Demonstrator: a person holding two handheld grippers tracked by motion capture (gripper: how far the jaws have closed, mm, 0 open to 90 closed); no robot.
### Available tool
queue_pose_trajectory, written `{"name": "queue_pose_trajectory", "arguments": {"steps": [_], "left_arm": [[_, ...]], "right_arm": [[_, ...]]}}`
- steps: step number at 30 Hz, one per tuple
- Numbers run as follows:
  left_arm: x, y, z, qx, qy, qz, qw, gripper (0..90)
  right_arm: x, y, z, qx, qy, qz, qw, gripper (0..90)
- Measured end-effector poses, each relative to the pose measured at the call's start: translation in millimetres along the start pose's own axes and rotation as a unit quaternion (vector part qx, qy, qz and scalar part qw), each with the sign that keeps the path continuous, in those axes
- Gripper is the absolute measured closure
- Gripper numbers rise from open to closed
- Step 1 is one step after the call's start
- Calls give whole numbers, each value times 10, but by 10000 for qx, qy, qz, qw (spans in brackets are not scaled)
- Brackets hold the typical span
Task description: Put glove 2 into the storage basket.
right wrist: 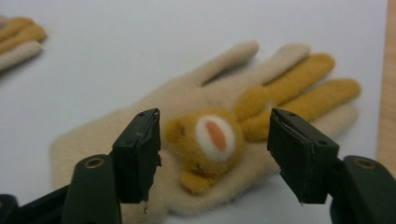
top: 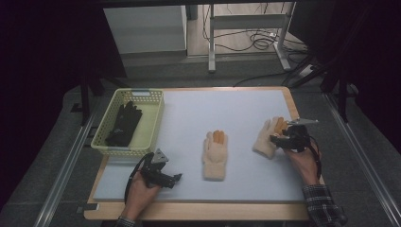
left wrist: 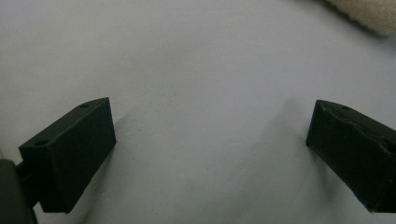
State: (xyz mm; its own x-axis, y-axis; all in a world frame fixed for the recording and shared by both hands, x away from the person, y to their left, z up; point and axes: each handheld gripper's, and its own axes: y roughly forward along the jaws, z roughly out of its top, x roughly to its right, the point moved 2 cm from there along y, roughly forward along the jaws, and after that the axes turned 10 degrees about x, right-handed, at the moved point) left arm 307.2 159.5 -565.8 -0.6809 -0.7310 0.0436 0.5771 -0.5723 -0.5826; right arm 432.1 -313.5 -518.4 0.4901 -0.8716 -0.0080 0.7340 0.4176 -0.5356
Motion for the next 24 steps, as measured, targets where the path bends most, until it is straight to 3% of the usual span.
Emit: {"name": "queue_pose_trajectory", "arguments": {"steps": [2,4,7,9,12,16,24], "left_arm": [[0,0,0,0,-1,0,10000,14],[0,0,0,0,-1,-1,10000,14],[0,0,0,1,0,-1,10000,14],[0,0,0,0,0,0,10000,14],[0,0,0,1,0,0,10000,14],[0,0,0,1,0,0,10000,14],[0,0,0,0,-1,0,10000,14]], "right_arm": [[20,78,-70,-101,-4,-6,9999,324],[15,117,-111,-29,-58,-27,10000,337],[-17,108,-107,8,-31,-62,10000,503],[-55,95,-90,-52,-90,-109,9999,552],[-100,74,-69,-44,-187,-161,9997,571],[-128,-17,-16,210,-25,20,9998,575],[-275,-207,143,479,-243,215,9983,575]]}}
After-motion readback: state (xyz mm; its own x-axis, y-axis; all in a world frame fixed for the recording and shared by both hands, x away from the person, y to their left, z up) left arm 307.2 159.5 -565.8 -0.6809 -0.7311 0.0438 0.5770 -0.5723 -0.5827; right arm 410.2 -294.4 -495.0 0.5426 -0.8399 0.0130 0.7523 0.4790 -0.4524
